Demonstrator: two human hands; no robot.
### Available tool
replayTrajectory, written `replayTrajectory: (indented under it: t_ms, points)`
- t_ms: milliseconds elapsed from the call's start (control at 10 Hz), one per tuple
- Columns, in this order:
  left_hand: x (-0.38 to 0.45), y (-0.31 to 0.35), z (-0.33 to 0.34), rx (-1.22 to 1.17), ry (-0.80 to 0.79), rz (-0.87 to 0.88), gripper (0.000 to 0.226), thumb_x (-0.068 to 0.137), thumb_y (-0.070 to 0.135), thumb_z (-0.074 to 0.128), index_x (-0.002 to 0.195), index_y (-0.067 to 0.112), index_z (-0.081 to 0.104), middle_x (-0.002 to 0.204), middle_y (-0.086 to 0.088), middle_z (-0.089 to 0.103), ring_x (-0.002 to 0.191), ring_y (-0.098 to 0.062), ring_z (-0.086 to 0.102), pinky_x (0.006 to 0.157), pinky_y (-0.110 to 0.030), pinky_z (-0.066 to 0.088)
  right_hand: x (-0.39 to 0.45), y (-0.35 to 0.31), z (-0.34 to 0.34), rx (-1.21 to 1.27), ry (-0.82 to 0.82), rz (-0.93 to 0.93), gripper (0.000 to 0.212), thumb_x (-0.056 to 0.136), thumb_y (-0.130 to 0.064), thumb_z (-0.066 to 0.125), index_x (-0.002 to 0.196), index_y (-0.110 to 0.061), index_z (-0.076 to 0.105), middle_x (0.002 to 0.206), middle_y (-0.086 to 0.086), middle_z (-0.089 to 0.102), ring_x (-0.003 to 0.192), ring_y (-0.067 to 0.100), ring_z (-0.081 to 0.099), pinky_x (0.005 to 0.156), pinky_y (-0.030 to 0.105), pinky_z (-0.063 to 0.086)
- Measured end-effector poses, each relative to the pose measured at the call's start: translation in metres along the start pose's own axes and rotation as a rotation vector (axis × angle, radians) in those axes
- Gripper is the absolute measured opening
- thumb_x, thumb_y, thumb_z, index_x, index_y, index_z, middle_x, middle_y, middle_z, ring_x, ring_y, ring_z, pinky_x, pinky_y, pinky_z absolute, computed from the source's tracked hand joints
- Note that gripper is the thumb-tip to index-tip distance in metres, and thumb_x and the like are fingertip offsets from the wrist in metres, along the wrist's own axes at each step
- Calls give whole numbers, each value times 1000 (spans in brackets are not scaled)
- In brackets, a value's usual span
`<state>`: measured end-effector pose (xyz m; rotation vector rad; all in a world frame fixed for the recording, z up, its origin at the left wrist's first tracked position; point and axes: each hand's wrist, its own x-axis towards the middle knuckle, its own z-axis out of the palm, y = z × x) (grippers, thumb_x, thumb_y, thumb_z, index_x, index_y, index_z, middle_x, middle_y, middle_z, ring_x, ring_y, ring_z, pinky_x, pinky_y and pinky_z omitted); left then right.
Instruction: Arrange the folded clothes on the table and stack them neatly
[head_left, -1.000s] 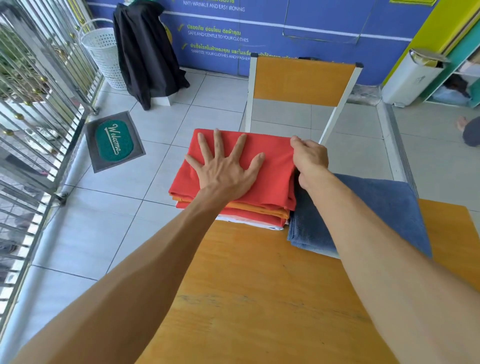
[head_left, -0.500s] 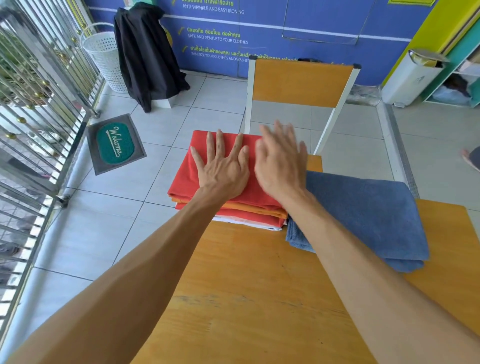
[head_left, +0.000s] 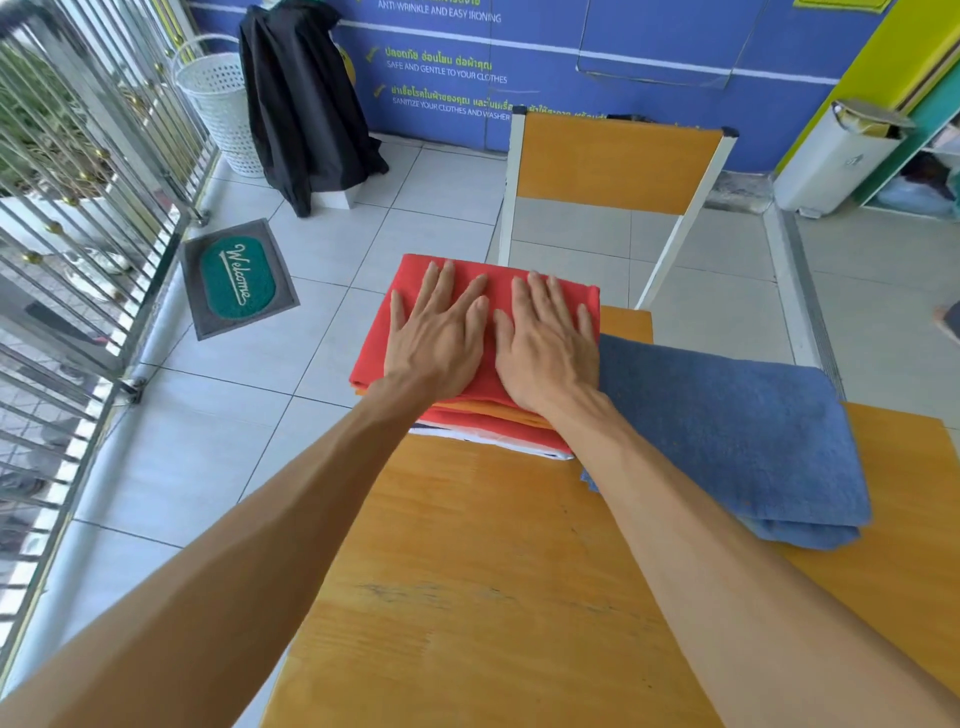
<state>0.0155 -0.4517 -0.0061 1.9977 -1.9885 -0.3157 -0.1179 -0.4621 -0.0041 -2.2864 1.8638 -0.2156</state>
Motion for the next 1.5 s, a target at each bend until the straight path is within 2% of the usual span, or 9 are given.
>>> replayTrajectory:
  t_ms: [100, 300, 400, 500, 1000, 1200, 1300, 1500]
  points:
    - [-2, -14, 1, -50, 13, -44, 52, 103, 49, 10, 153, 40, 21, 165, 2, 7, 151, -13, -4, 121, -51, 1, 0, 11, 7, 33, 3, 76, 71, 104, -56, 12, 162, -15, 7, 170, 2, 1, 156, 18, -2, 125, 48, 4]
    - [-2, -16, 2, -90, 7, -131, 53, 102, 49, 11, 154, 37, 15, 165, 0, -4, 151, -16, -11, 119, -57, 3, -2, 12, 11, 100, 1, 149, 77, 100, -63, 10, 162, -17, 4, 170, 6, -3, 156, 25, -4, 125, 51, 4]
    - [-5, -18, 9, -108, 15, -173, 53, 103, 47, 11, 154, 39, 12, 165, 4, -7, 150, -14, -12, 119, -57, 4, -5, 10, 16, 72, 36, 137, 76, 101, -62, 11, 162, -17, 4, 170, 6, -3, 156, 24, -3, 125, 51, 4]
    - [-5, -16, 10, -92, -17, -181, 53, 102, 47, 11, 155, 38, 11, 165, 3, -8, 150, -15, -13, 119, -58, 5, -4, 9, 14, 64, -3, 138, 75, 102, -61, 11, 162, -16, 2, 170, 6, -4, 156, 24, -4, 125, 52, 3]
    - [-3, -18, 21, -36, -1, -199, 56, 100, 48, 9, 155, 38, 11, 165, 2, -7, 151, -17, -10, 119, -57, 4, -5, 10, 23, 58, 9, 127, 75, 102, -60, 10, 162, -14, 2, 170, 7, -3, 156, 25, -4, 125, 52, 1]
    - [-4, -10, -3, 1, -92, -195, 57, 100, 46, 13, 156, 33, 8, 165, -3, -8, 151, -20, -11, 117, -60, -1, -8, 6, 2, 28, -87, 123, 75, 103, -60, 7, 161, -15, -3, 169, 6, -10, 156, 25, -10, 123, 56, 0]
    - [-17, -3, -23, -8, -131, -226, 57, 101, 44, 14, 156, 30, 9, 165, -6, -5, 151, -21, -9, 117, -61, -2, -22, 14, -17, 56, -115, 184, 73, 103, -58, 5, 161, -14, -5, 169, 5, -13, 155, 23, -13, 122, 59, -1]
    - [-53, 7, -56, -38, -135, -233, 56, 103, 41, 15, 156, 23, 13, 165, -10, -1, 151, -23, -8, 116, -60, -4, -67, 35, -55, 87, -138, 242, 69, 105, -54, 5, 161, -13, 1, 170, 5, -7, 155, 25, -11, 122, 60, -2]
